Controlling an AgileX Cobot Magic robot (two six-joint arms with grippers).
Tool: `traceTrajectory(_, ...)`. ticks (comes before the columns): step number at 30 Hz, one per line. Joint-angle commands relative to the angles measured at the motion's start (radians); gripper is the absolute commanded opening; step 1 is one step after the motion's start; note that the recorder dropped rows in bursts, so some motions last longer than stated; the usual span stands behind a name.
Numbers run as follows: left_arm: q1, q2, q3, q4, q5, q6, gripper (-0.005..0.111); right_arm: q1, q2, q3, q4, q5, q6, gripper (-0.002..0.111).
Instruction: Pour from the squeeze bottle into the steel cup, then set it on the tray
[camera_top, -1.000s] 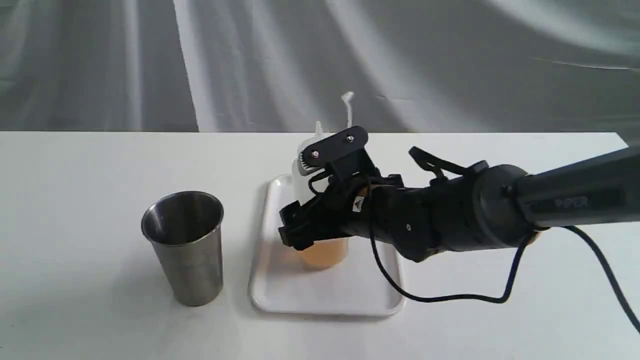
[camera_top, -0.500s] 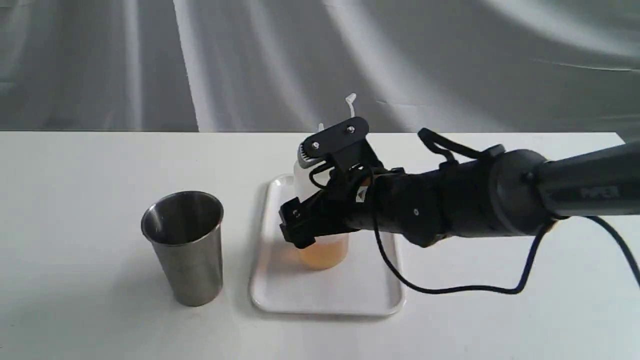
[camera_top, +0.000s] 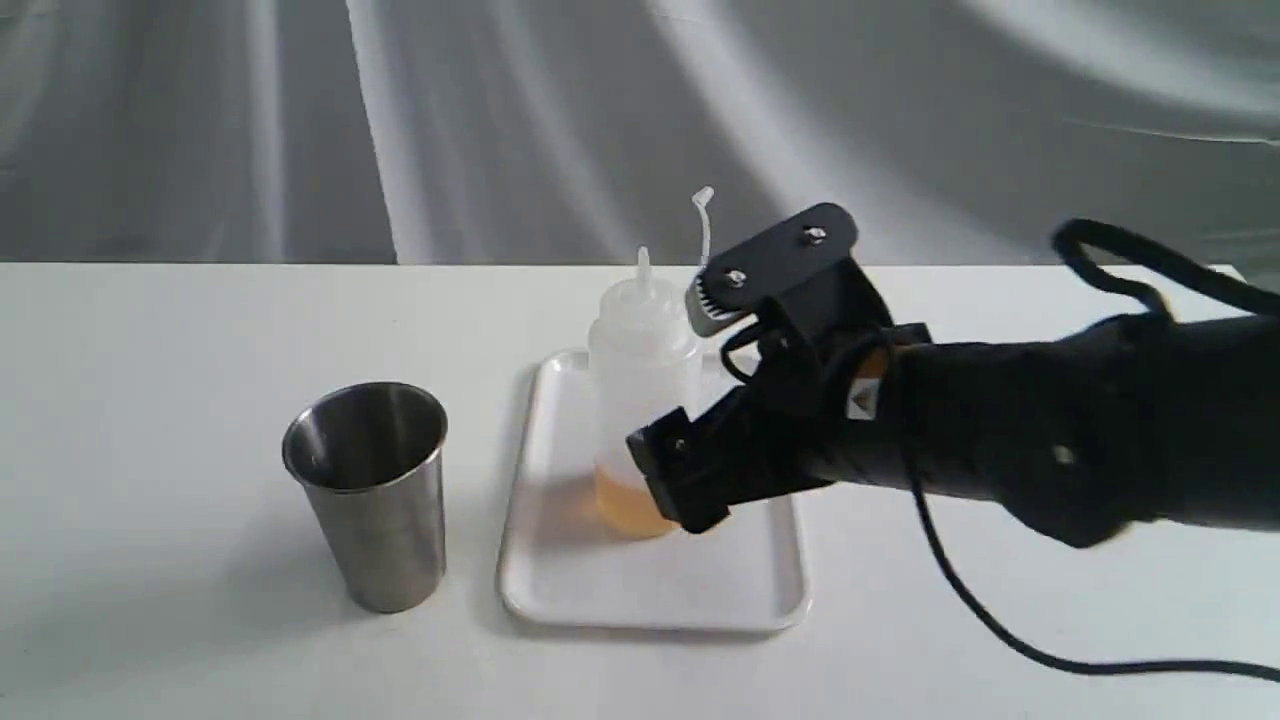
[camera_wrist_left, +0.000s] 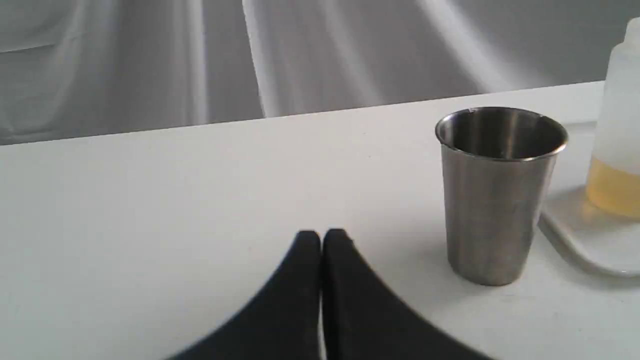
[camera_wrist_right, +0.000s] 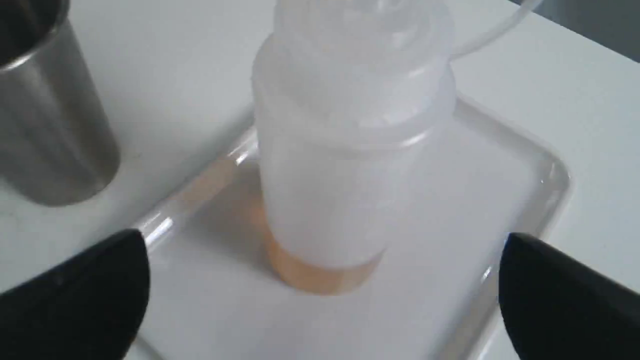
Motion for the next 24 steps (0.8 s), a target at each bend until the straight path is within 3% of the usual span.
traceTrajectory(1,-0.006,-0.003,0.004,-0.001,-0.007,-0.005,0.0,-0.001,-0.164,0.125,-0.012,-0.04,0.0,0.093)
traceTrajectory(8,-0.006,-0.003,0.004,-0.001,-0.007,-0.005,0.0,-0.001,-0.493,0.333,-0.012,-0.075,0.0,0.083)
traceTrajectory(19,-0.006,-0.003,0.004,-0.001,-0.007,-0.003,0.0,-0.001,-0.811,0.518,-0.008,-0.061,0.0,0.003)
traceTrajectory(24,-0.006,-0.003,0.004,-0.001,-0.007,-0.003,0.0,-0.001,-0.845,0.523,-0.002,-0.022,0.002,0.0)
